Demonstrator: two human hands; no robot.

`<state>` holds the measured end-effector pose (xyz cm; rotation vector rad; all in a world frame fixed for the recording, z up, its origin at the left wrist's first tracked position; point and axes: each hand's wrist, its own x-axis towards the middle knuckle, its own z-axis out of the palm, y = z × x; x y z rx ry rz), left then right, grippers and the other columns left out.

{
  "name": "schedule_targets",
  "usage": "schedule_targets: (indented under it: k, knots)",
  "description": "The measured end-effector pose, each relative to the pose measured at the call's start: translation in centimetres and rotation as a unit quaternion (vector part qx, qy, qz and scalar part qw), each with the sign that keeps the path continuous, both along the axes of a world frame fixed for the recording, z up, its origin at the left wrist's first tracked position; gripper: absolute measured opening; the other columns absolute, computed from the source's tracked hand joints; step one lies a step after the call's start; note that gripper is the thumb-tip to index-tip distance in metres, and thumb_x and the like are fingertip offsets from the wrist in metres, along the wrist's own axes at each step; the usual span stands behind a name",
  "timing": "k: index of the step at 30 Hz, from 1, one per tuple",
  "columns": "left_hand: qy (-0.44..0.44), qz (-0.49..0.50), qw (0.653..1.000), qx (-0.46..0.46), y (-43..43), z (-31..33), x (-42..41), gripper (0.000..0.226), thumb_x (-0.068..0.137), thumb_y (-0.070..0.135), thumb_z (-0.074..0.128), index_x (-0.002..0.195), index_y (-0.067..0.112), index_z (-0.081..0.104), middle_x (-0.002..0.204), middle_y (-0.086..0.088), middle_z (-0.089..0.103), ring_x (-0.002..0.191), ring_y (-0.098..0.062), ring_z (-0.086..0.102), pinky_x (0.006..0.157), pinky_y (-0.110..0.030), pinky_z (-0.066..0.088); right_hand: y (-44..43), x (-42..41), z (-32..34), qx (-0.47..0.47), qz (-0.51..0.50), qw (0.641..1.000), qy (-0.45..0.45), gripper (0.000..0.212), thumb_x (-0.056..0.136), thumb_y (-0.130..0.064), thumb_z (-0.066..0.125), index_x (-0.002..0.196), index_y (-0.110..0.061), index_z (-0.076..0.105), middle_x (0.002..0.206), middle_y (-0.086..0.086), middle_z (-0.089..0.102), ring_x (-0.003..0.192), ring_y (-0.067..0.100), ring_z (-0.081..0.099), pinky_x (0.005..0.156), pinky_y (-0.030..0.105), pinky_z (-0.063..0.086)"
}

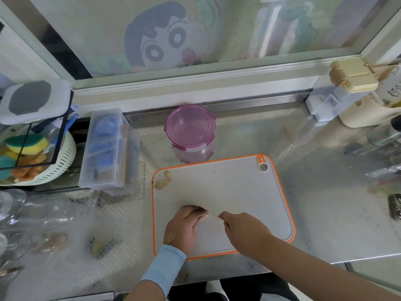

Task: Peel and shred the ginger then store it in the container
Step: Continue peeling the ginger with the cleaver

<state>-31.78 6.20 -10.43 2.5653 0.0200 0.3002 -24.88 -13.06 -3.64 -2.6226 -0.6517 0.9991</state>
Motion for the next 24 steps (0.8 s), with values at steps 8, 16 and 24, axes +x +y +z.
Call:
schedule_targets:
  k: [8,16,24]
  knots:
    - [-0.009,-0.017,1.0,0.003,0.0,0.0,0.1,0.021,0.092,0.025,0.054,0.089,0.019,0.074,0.096,0.006,0.065,0.094,-0.011,0.057,0.073,-0.02,0.052,0.7,0.6,-1.6,0.028,-0.023,0.999,0.004,0.023,0.105,-0.029,0.03,0.113,-0.022,0.051,0.071,0.001,0.056,0.063,0.024,0.055,0.051,0.031,0.037]
    - [-0.042,-0.027,0.999,0.005,-0.3,-0.2,-0.1,0.019,0.091,0.021,0.057,0.094,0.014,0.075,0.101,0.004,0.066,0.099,-0.016,0.059,0.073,-0.025,0.054,0.3,-0.4,-0.6,0.03,-0.024,0.999,-0.026,0.036,0.105,-0.033,0.028,0.136,-0.036,0.046,0.085,0.002,0.066,0.076,0.026,0.061,0.069,0.037,0.053]
    - [-0.07,-0.026,0.997,0.024,-0.2,-0.2,-0.3,0.022,0.09,0.019,0.056,0.095,0.015,0.076,0.101,0.001,0.069,0.1,-0.017,0.058,0.073,-0.019,0.049,-0.7,-2.2,0.2,0.026,-0.012,0.997,-0.073,0.031,0.105,-0.033,0.029,0.133,-0.037,0.042,0.077,0.0,0.062,0.069,0.026,0.06,0.061,0.038,0.05]
